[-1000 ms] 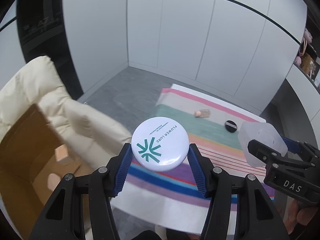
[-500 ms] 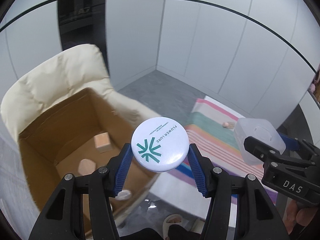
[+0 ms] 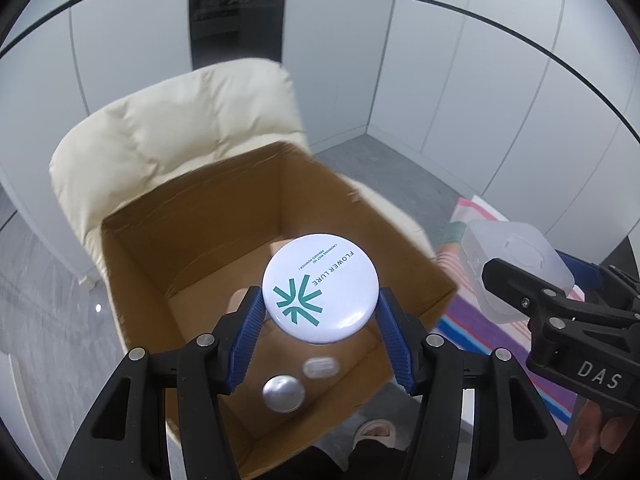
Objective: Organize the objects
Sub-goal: 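Carry the white compact with the left gripper while the right carries the clear container to the cardboard box, then open the left gripper dropping the compact while the right releases the clear container into the box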
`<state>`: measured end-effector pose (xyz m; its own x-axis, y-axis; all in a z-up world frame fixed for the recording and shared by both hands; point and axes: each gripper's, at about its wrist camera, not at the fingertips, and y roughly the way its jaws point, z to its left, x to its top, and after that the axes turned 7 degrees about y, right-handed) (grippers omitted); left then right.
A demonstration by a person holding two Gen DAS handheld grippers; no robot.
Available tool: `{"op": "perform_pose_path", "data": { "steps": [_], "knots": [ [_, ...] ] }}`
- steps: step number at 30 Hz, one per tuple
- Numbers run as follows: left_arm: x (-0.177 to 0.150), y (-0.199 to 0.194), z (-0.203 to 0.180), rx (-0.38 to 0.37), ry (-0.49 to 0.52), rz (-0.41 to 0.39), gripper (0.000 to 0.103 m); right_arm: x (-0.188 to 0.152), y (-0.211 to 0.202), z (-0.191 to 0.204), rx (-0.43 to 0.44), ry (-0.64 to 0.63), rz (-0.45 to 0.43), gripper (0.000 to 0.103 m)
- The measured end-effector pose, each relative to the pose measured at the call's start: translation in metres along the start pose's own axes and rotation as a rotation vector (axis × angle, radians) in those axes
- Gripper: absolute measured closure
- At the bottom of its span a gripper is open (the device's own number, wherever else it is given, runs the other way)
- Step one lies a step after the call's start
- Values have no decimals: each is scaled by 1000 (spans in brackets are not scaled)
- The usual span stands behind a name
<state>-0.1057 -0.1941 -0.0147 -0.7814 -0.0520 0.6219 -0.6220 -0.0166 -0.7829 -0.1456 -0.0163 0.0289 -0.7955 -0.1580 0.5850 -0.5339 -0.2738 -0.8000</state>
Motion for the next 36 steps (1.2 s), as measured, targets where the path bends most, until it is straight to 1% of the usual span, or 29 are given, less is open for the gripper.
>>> {"op": "perform_pose_path", "data": {
  "steps": [4, 7, 8, 9, 10, 11, 12, 13, 16, 21, 24, 26, 28, 36],
  "knots": [
    [-11, 0, 18, 31, -23, 4, 44, -3, 6, 21, 29, -41, 11, 15],
    [-15, 1, 28, 41, -16, 2, 39, -6, 14, 33, 43, -56, 24, 15],
    [-16, 0, 30, 52, -12, 3, 34, -6, 16, 37, 48, -61, 28, 15],
    [-17, -1, 31, 61, -9, 4, 26, -7, 18, 40, 50, -68, 30, 15],
    [-18, -1, 34, 71, -7, 6, 21, -7, 19, 42, 51, -72, 33, 15],
    [-19, -1, 36, 79, -8, 6, 9, -8, 21, 44, 54, -75, 37, 15],
    [-21, -2, 39, 93, -10, 1, 2, -8, 24, 47, 57, -77, 43, 15],
    [-23, -4, 41, 107, -12, -4, 1, -8, 26, 49, 59, -79, 48, 15],
    [-26, -2, 50, 125, -25, 9, 0, -10, 31, 55, 63, -88, 56, 15],
    [-32, -4, 58, 134, -40, 20, 0, -11, 41, 59, 73, -85, 77, 15],
    [-34, -5, 58, 143, -35, 24, 0, -11, 41, 59, 73, -80, 67, 15],
    [-34, -6, 58, 143, -32, 23, 0, -10, 40, 60, 70, -76, 65, 12],
    [-33, -6, 56, 139, -31, 24, 0, -9, 37, 58, 74, -66, 58, 3],
    [-24, -8, 41, 120, -19, 14, 0, -5, 21, 39, 37, -64, 21, 0]
  ]
}}
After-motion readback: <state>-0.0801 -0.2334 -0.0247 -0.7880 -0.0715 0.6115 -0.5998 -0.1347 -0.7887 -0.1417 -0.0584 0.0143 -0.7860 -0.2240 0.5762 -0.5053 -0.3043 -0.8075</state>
